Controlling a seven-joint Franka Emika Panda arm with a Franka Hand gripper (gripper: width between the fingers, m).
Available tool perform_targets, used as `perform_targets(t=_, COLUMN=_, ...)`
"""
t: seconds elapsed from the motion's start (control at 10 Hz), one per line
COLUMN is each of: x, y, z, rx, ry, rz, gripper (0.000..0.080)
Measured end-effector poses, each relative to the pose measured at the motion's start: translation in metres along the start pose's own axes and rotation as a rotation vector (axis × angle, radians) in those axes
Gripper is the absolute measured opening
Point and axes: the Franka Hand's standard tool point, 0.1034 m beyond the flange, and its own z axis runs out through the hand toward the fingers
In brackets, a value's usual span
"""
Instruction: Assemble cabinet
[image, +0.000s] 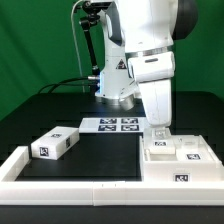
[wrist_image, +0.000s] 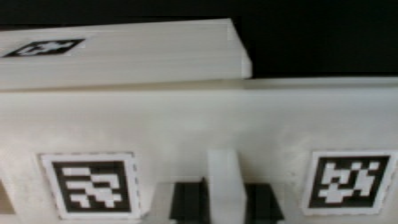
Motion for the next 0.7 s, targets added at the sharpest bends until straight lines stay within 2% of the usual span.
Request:
perform_targets(t=0.3, x=0.001, y=0.018, z=0.001, rx=0.010, ry=0.002, rz=0.003, gripper=0.0070)
perform_targets(t=0.5, x=0.001, y=0.031, z=0.002, rx=0.032, ry=-0.002, rz=0.002, gripper=0.0071)
perform_targets(t=0.6, x=0.001, y=0.033, z=0.002, rx=0.047, ry=-0.008, rz=-0.001, gripper=0.0071)
perform_targets(t=0.7, x=0.001, y=0.033, z=0.002, rx=0.050, ry=-0.010, rz=-0.003, gripper=0.0071)
